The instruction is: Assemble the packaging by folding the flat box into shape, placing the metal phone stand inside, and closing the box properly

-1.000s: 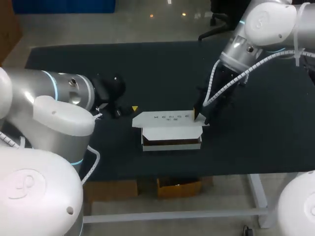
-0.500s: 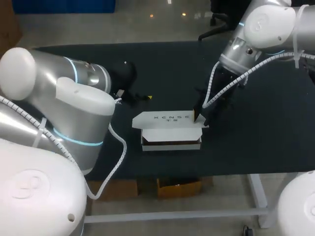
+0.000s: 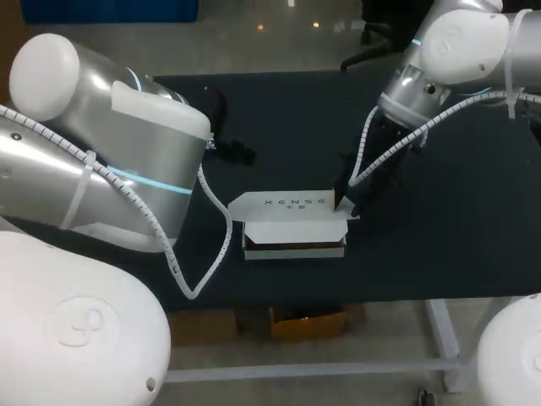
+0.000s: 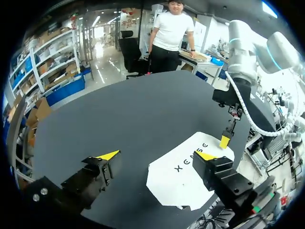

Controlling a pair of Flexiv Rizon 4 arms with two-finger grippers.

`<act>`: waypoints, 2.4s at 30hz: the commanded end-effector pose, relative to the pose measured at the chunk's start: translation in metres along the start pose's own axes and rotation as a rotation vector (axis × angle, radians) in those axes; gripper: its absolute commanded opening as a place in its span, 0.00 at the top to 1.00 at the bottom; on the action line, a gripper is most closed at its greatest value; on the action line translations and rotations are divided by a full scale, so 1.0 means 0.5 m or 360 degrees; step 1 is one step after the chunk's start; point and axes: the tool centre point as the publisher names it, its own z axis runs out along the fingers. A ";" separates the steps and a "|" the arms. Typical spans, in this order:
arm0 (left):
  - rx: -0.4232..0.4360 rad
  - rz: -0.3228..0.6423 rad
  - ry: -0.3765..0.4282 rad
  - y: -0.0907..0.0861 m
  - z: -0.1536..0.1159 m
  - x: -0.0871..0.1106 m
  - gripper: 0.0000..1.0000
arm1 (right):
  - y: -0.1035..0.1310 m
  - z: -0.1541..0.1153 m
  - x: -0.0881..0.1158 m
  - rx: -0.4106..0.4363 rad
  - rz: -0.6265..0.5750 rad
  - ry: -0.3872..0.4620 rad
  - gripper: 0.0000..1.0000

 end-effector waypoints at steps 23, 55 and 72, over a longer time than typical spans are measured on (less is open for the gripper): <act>-0.1445 -0.0701 0.0003 0.032 0.014 0.028 0.00 | 0.001 0.011 -0.017 -0.0219 -0.0034 0.0018 0.56; -0.1526 -0.0787 0.0138 0.071 0.040 0.047 0.00 | 0.010 0.015 -0.030 -0.0378 -0.0052 0.0037 0.56; -0.1384 -0.0986 0.0139 0.129 0.035 0.066 0.41 | 0.012 0.019 -0.031 -0.0403 -0.0051 0.0029 0.56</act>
